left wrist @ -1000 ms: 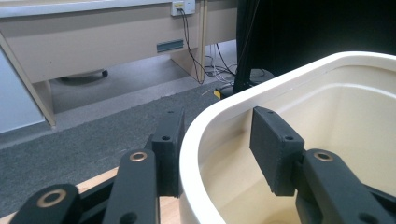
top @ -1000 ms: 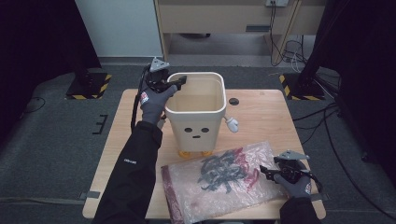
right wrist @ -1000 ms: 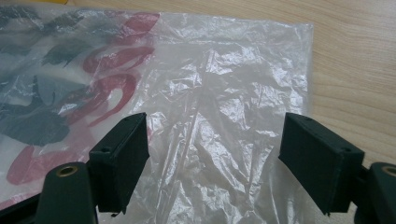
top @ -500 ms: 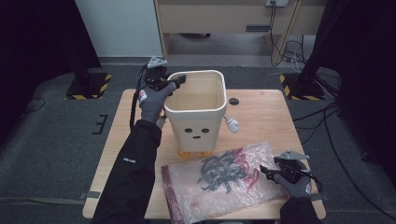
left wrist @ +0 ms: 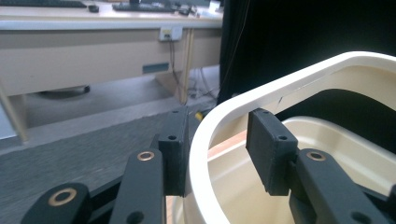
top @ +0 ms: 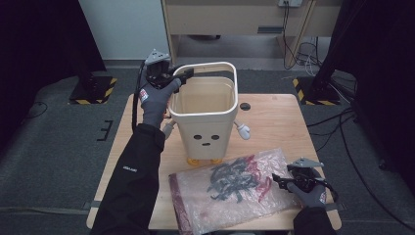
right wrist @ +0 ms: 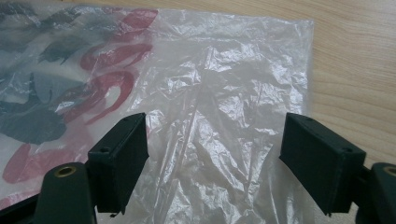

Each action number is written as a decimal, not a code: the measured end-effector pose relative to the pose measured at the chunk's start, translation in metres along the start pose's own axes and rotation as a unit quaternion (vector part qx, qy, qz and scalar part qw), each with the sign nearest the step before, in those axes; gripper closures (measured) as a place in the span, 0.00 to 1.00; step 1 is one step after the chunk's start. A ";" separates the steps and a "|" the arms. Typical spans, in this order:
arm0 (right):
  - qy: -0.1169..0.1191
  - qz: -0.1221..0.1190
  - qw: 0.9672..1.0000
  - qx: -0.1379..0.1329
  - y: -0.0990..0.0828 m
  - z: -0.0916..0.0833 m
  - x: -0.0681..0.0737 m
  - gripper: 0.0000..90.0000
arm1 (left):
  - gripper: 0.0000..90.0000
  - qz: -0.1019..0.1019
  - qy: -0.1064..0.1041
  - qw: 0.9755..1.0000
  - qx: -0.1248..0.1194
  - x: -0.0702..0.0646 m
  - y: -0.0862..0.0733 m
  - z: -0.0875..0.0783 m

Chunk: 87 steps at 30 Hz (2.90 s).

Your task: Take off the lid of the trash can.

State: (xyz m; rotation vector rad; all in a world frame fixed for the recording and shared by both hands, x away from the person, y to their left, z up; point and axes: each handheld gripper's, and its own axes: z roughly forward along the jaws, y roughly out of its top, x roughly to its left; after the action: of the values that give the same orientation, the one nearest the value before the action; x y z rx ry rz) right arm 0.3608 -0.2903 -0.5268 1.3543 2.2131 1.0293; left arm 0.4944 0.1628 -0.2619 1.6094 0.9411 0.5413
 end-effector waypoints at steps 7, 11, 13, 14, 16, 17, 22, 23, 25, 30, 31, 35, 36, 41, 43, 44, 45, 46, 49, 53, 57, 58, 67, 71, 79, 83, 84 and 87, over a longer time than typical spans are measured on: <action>-0.003 -0.005 1.000 -0.006 -0.001 0.000 -0.001 0.27 | 0.66 0.014 0.012 1.000 -0.024 0.002 0.008 -0.031; -0.005 -0.004 1.000 -0.009 -0.001 0.000 -0.001 0.29 | 0.66 0.018 0.023 0.999 -0.039 0.007 0.009 -0.057; -0.006 -0.004 1.000 -0.011 -0.002 0.000 0.000 0.29 | 0.66 0.019 0.033 0.998 -0.045 0.012 0.007 -0.072; -0.004 -0.003 1.000 -0.010 -0.001 0.000 0.001 0.30 | 0.66 0.019 0.037 0.998 -0.047 0.014 0.006 -0.078; -0.005 -0.002 1.000 -0.012 -0.001 0.000 0.001 0.30 | 0.66 0.018 0.050 0.997 -0.053 0.021 0.003 -0.094; -0.005 -0.002 1.000 -0.013 -0.002 0.000 0.001 0.30 | 0.66 0.016 0.056 0.997 -0.053 0.022 0.001 -0.100; -0.005 0.000 1.000 -0.013 -0.003 0.001 0.003 0.31 | 0.66 0.013 0.089 0.994 -0.070 0.040 -0.015 -0.136; -0.006 0.002 1.000 -0.013 -0.003 0.001 0.003 0.31 | 0.66 0.012 0.095 0.993 -0.070 0.044 -0.019 -0.142; -0.007 0.004 1.000 -0.014 -0.004 0.001 0.004 0.31 | 0.65 0.004 0.109 0.991 -0.076 0.052 -0.029 -0.158; -0.007 0.002 1.000 -0.017 -0.004 0.001 0.006 0.32 | 0.65 -0.012 0.129 0.987 -0.091 0.067 -0.055 -0.188; -0.007 0.001 1.000 -0.018 -0.004 0.001 0.006 0.32 | 0.65 -0.012 0.135 0.987 -0.091 0.070 -0.062 -0.194; -0.007 -0.003 1.000 -0.020 -0.003 0.001 0.007 0.33 | 0.65 -0.024 0.164 0.983 -0.084 0.085 -0.096 -0.214; -0.008 -0.003 1.000 -0.021 -0.003 0.001 0.006 0.33 | 0.65 -0.030 0.169 0.982 -0.081 0.089 -0.105 -0.218; -0.010 -0.004 1.000 -0.023 -0.003 0.001 0.006 0.33 | 0.65 -0.045 0.198 0.977 -0.058 0.103 -0.145 -0.224; -0.010 -0.003 1.000 -0.024 -0.003 0.001 0.006 0.33 | 0.65 -0.050 0.208 0.976 -0.047 0.106 -0.163 -0.222; -0.011 -0.003 1.000 -0.024 -0.004 0.001 0.006 0.33 | 0.65 -0.052 0.211 0.975 -0.044 0.107 -0.168 -0.221; -0.011 -0.003 1.000 -0.024 -0.004 0.001 0.005 0.33 | 0.65 -0.052 0.215 0.974 -0.039 0.107 -0.177 -0.220; -0.012 -0.003 1.000 -0.024 -0.004 0.001 0.005 0.33 | 0.65 -0.051 0.221 0.973 -0.036 0.108 -0.184 -0.218; -0.011 0.001 1.000 -0.024 -0.004 0.000 0.005 0.33 | 0.65 -0.052 0.234 0.971 -0.022 0.108 -0.204 -0.210; -0.012 -0.003 1.000 -0.024 -0.004 0.000 0.005 0.33 | 0.65 -0.048 0.250 0.967 0.004 0.107 -0.230 -0.199; -0.011 -0.001 1.000 -0.023 -0.004 0.000 0.005 0.33 | 0.65 -0.058 0.249 0.966 0.033 0.108 -0.256 -0.188; -0.011 -0.001 1.000 -0.021 -0.003 0.000 0.005 0.33 | 0.65 -0.055 0.250 0.966 0.045 0.109 -0.260 -0.185; -0.007 -0.010 1.000 -0.029 0.002 0.000 0.005 0.33 | 0.65 -0.034 0.271 0.958 0.091 0.113 -0.285 -0.174; -0.009 -0.012 0.999 -0.030 0.003 0.001 0.004 0.33 | 0.64 -0.046 0.259 0.959 0.104 0.115 -0.297 -0.172; -0.005 -0.013 0.999 -0.034 0.006 0.001 0.004 0.33 | 0.63 -0.051 0.244 0.961 0.117 0.113 -0.305 -0.164; -0.001 -0.020 0.999 -0.039 0.010 0.002 0.007 0.33 | 0.61 -0.052 0.232 0.964 0.118 0.113 -0.306 -0.161; 0.000 -0.022 0.999 -0.039 0.010 0.002 0.008 0.33 | 0.60 -0.051 0.230 0.964 0.119 0.113 -0.306 -0.160; 0.001 -0.028 0.999 -0.043 0.013 0.001 0.009 0.33 | 0.56 -0.048 0.227 0.966 0.117 0.112 -0.305 -0.160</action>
State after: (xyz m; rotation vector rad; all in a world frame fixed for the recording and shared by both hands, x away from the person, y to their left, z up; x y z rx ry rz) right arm 0.3652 -0.2780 -0.5175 1.2477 2.1694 1.0939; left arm 0.3486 0.3598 -0.5280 1.6697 1.4621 0.7721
